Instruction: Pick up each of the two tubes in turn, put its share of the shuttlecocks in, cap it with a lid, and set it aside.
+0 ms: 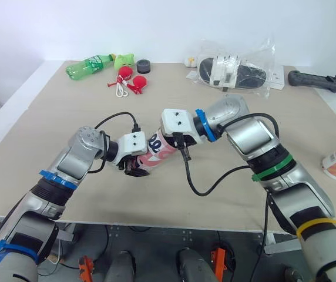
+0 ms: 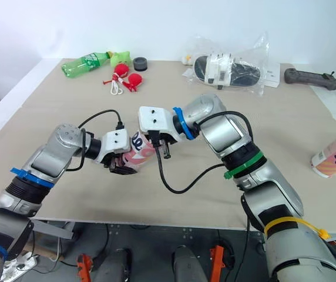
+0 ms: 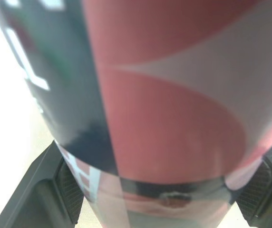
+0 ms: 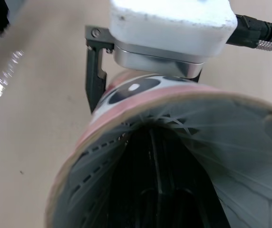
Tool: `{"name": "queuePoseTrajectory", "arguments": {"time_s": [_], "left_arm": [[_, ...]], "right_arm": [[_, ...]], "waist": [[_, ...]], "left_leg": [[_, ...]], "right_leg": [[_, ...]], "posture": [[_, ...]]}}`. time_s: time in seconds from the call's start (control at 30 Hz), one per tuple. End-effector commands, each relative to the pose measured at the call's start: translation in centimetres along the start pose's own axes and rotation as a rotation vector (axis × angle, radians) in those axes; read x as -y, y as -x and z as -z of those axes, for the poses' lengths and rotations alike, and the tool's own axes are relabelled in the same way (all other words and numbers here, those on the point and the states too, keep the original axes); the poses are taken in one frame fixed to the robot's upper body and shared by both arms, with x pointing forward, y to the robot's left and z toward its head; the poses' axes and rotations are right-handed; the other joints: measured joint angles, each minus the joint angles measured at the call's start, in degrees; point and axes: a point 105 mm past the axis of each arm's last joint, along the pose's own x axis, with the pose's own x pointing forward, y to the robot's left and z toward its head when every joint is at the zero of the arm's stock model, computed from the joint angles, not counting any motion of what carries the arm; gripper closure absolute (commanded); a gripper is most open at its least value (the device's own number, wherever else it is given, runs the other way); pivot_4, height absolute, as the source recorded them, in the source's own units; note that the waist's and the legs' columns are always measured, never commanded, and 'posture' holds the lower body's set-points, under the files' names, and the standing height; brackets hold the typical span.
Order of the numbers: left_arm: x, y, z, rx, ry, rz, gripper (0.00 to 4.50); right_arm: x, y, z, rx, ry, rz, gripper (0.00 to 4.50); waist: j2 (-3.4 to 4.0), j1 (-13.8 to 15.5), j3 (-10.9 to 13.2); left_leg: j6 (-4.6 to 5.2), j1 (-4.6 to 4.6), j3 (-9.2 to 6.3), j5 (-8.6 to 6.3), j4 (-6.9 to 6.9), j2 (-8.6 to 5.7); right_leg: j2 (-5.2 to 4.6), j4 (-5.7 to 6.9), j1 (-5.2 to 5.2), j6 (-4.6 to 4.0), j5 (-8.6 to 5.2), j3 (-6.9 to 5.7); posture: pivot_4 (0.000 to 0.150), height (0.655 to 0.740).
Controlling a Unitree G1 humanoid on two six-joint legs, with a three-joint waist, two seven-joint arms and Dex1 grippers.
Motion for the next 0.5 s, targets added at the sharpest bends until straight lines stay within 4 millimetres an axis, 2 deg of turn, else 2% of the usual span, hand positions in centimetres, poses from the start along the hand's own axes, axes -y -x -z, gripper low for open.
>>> {"name": "queuePoseTrajectory", "arguments": {"time_s": [0.03, 0.13, 0.2, 0.3, 0.5], "left_arm": [[0.6, -0.4, -0.8, 0.021, -0.027, 0.015, 0.84], [0.6, -0.4, -0.8, 0.023, -0.023, 0.011, 0.84], [0.7, -0.4, -0.8, 0.024, -0.02, 0.009, 0.84], [0.8, -0.3, -0.6, 0.026, -0.013, 0.003, 0.84], [0.7, -0.4, -0.7, 0.04, -0.008, -0.007, 0.84]], "right_arm": [[-0.3, -1.2, -0.5, -0.017, 0.052, -0.042, 4.46], [0.2, -0.6, -1.3, 0.013, 0.06, -0.025, 4.46], [0.7, 0.7, -1.8, 0.041, 0.056, 0.004, 4.46], [1.1, 4.1, -2.7, 0.108, 0.025, 0.055, 4.46], [0.6, 8.3, -2.8, 0.156, -0.028, 0.11, 4.46]], "waist": [[0.0, -0.1, 0.0], [0.0, -0.1, 0.0], [0.0, -0.1, 0.0], [0.0, 0.1, 0.0], [0.0, 0.2, 0.0]], "left_leg": [[0.0, 0.02, -0.01, 0.0, 0.0, 0.01], [0.0, 0.11, -0.01, 0.01, 0.0, 0.02], [0.01, 0.11, -0.02, 0.03, 0.01, 0.02], [0.0, 0.05, -0.02, 0.04, 0.01, 0.01], [0.01, -0.03, -0.04, 0.03, -0.05, -0.02]], "right_leg": [[0.02, 0.02, 0.0, -0.01, 0.0, 0.0], [0.05, 0.15, 0.0, -0.06, 0.02, 0.01], [0.05, 0.21, -0.01, -0.07, 0.02, 0.0], [0.05, 0.22, -0.04, -0.06, 0.0, 0.0], [-0.01, 0.2, -0.06, -0.06, -0.15, -0.04]], "posture": [[0.15, 0.74], [0.15, 0.74], [0.15, 0.74], [0.15, 0.74], [0.15, 0.74]]}}
